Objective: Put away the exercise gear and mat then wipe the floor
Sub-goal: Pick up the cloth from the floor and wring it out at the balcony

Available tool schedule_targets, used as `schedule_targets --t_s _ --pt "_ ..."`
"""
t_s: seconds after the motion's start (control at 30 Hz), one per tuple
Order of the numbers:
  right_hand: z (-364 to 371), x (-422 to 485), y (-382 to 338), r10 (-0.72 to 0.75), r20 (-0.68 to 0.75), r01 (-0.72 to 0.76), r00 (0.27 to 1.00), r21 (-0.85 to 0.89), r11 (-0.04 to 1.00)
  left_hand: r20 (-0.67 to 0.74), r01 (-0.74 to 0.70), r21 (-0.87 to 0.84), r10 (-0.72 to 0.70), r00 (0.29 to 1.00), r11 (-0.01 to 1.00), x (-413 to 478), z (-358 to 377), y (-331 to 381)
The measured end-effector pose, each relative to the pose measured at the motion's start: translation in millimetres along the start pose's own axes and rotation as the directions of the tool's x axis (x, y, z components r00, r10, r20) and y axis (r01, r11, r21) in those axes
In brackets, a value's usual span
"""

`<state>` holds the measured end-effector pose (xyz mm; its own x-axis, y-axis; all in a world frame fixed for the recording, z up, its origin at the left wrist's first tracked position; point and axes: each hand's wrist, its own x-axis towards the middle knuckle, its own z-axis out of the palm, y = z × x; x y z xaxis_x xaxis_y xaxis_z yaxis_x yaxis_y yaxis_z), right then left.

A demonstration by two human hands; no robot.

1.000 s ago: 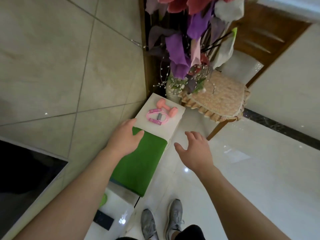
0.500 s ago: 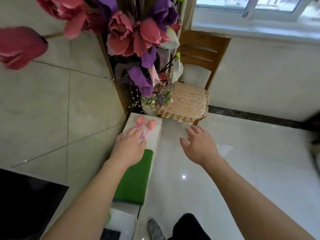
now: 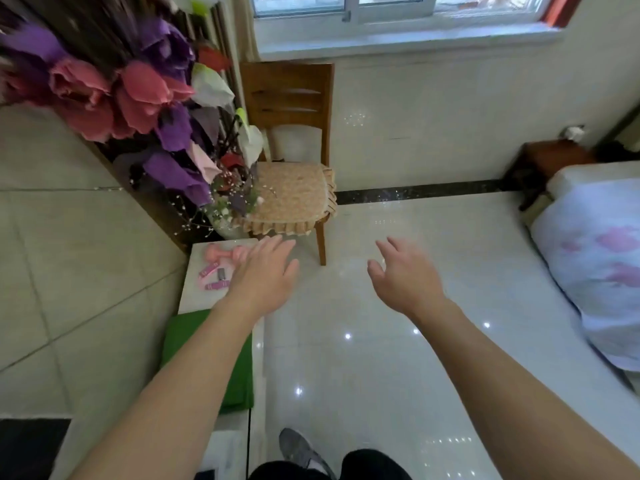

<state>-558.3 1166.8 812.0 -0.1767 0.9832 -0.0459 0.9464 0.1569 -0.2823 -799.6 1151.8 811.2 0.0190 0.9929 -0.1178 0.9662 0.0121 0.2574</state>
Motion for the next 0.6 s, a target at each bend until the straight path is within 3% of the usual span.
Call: schedule_targets --t_s 0.33,0.6 --pt "-35 -98 136 0.299 -0.129 -0.303 0.945 -0.009 0.953 0.09 -0.33 0.005 0.328 0.94 0.944 -4 23 161" --pt "-45 -189 196 0.55 -0.162 -0.55 0.82 0.045 0.834 0.197 -0.548 0.011 0.536 0.821 0.836 -14 56 250"
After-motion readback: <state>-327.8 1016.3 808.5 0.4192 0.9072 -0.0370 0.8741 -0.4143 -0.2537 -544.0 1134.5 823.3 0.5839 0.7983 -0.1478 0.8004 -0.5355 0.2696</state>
